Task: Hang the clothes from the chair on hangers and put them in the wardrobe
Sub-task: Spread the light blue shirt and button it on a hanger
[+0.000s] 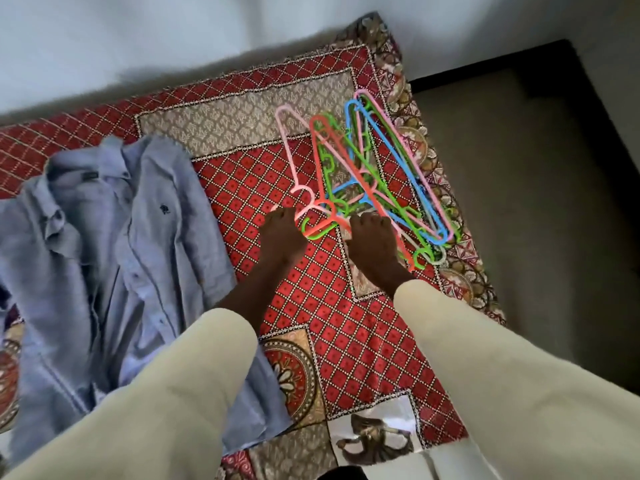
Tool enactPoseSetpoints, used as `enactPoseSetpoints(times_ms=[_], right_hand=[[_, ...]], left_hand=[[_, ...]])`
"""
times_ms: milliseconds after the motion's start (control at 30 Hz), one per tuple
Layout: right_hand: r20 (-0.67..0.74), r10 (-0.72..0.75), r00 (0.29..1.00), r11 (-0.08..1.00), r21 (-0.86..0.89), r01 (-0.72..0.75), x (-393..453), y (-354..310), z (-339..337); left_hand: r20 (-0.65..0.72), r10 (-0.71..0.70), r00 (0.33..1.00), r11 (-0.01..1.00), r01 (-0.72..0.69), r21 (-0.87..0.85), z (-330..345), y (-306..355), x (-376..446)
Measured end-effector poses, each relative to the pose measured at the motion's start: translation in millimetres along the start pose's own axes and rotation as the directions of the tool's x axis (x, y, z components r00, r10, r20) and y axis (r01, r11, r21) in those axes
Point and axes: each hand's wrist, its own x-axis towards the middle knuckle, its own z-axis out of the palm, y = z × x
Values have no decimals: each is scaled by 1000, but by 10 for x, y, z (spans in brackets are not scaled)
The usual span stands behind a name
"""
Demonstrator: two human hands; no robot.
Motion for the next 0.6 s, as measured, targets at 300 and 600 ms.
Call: enactPoseSetpoints(times_ms=[300, 600], right_hand=[[-323, -47, 945, 996, 60, 70, -2, 166, -11], [-602, 172, 780, 883, 445, 148, 149, 46, -805]], left_hand=[[-402, 97, 910, 990, -128, -51, -70, 0, -67], [-512, -240, 825, 941, 68, -331, -642, -173, -102]])
